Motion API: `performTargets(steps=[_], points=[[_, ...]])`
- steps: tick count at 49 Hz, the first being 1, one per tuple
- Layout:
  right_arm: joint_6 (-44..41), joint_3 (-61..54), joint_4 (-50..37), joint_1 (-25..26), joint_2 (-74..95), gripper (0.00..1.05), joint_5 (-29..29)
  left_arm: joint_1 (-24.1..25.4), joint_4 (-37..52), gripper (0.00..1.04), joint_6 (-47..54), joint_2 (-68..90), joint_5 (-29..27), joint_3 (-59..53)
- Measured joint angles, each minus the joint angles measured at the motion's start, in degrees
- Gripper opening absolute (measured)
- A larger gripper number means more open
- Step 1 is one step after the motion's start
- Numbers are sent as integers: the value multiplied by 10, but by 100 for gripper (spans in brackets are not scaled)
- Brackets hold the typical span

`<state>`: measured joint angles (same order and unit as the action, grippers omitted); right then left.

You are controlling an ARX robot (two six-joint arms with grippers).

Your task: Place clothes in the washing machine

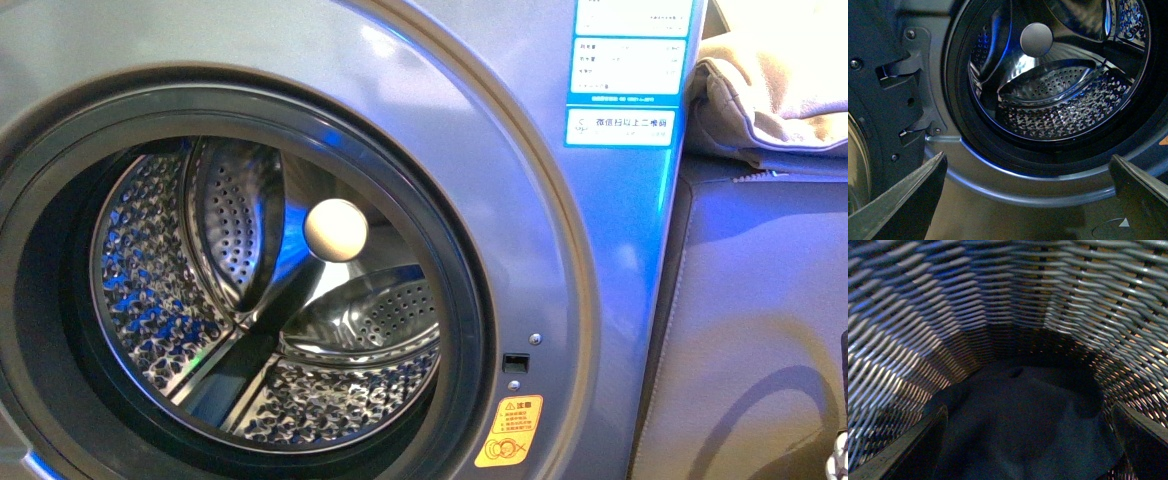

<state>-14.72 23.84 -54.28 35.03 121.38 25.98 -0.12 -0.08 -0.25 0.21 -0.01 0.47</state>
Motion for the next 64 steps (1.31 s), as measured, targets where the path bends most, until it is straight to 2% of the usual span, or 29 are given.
performTargets(steps=[19, 30, 37, 48, 64], points=[[-10, 80, -25, -3, 153, 97, -15, 0, 0, 98, 0, 0, 0, 0], [71, 151, 107, -7, 191, 97, -17, 0, 0, 98, 0, 0, 0, 0], [112, 189, 172, -7, 216, 97, -49, 0, 0, 98, 0, 0, 0, 0], [106, 235, 282, -11, 250, 97, -120, 0, 0, 98, 0, 0, 0, 0], [100, 257, 314, -15, 290, 97, -166, 0, 0, 98, 0, 0, 0, 0]])
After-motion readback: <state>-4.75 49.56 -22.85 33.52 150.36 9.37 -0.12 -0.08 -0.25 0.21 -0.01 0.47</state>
